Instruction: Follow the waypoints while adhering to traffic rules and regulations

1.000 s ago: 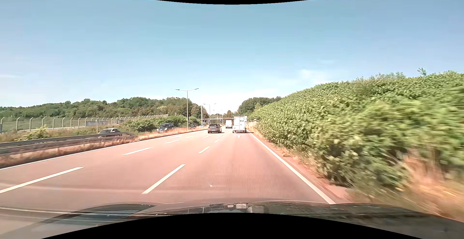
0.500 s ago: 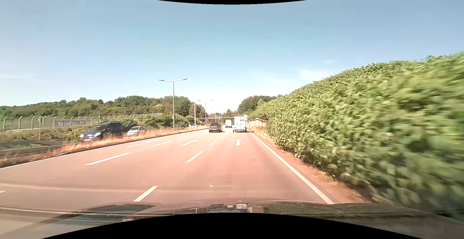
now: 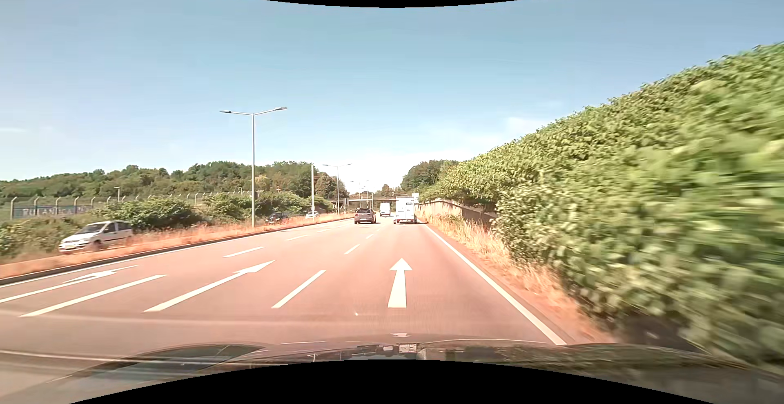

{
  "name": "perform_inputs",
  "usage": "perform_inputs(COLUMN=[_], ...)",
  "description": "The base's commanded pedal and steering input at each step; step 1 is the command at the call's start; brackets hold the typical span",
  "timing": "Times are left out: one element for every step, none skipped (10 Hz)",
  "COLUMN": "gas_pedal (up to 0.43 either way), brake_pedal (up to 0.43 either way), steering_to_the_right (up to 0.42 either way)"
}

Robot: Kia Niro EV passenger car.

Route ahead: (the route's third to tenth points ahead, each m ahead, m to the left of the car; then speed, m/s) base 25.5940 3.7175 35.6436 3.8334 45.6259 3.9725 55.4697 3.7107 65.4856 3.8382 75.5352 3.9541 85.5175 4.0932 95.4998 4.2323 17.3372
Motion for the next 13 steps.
perform_inputs(gas_pedal=[0.138,0.138,0.138,0.138,0.138,0.138,0.138,0.138,0.138,0.138,0.138,0.138,0.138], brake_pedal=[0.000,0.000,0.000,0.000,0.000,0.000,0.000,0.000,0.000,0.000,0.000,0.000,0.000], steering_to_the_right=[0.000,0.000,0.000,0.000,0.000,0.000,0.000,0.000,0.000,0.000,0.000,-0.001,-0.001])
